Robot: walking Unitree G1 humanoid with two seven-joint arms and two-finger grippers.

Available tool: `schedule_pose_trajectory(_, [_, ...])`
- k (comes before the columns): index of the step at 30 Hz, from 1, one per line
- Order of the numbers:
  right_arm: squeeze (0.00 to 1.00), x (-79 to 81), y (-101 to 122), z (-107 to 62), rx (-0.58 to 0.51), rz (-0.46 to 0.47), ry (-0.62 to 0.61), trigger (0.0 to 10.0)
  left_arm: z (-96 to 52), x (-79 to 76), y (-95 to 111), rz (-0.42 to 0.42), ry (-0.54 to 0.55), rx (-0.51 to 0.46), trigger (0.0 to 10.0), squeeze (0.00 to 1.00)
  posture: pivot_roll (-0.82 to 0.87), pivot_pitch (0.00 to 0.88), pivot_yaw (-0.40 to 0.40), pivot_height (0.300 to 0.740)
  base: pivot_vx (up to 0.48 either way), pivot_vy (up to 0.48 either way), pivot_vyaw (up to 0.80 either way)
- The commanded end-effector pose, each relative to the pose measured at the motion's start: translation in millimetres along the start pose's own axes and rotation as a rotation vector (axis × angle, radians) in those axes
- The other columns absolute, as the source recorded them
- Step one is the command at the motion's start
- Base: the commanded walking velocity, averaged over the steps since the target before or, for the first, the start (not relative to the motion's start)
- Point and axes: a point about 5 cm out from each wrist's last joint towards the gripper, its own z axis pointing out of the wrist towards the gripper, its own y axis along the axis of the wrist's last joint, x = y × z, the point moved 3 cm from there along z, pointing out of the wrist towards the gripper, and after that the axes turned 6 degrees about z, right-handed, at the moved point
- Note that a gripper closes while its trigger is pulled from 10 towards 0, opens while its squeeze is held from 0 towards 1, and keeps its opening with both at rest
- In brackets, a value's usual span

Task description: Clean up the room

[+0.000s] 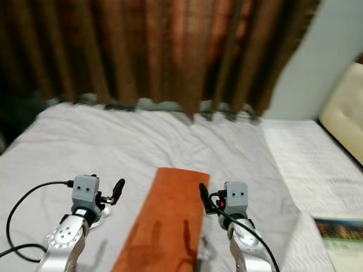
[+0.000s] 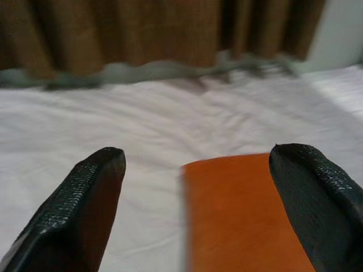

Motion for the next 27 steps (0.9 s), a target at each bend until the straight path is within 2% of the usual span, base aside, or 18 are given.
schedule_pose_trajectory(1, [0.0, 14.2, 8.6, 7.9, -0.023, 0.015, 0.036, 10.0, -2.7, 13.8, -0.5, 0.027, 0.034, 0.004, 10.0, 0.0, 0.0, 0.0, 0.0, 0.74, 0.0, 0.0, 0.0])
schedule_pose_trajectory(2, [0.0, 19.0, 5.4, 7.0, -0.01, 0.028, 0.065, 10.0, 0.5, 11.3, -4.1, 0.042, 0.036, 0.027, 10.0, 0.0, 0.02, 0.0, -0.047, 0.74, 0.0, 0.0, 0.0])
schedule_pose_trajectory(5, [0.0, 26.7, 1.2, 5.3, 0.003, 0.047, 0.112, 10.0, 5.6, 6.4, -8.5, 0.069, 0.032, 0.06, 10.0, 0.0, 0.02, 0.0, -0.044, 0.74, 0.0, 0.0, 0.0])
schedule_pose_trajectory(27, [0.0, 27.1, -0.1, 5.4, 0.01, 0.041, 0.127, 10.0, 7.8, 8.3, -9.8, 0.097, 0.023, 0.06, 10.0, 0.0, 0.02, 0.0, -0.04, 0.74, 0.0, 0.0, 0.0])
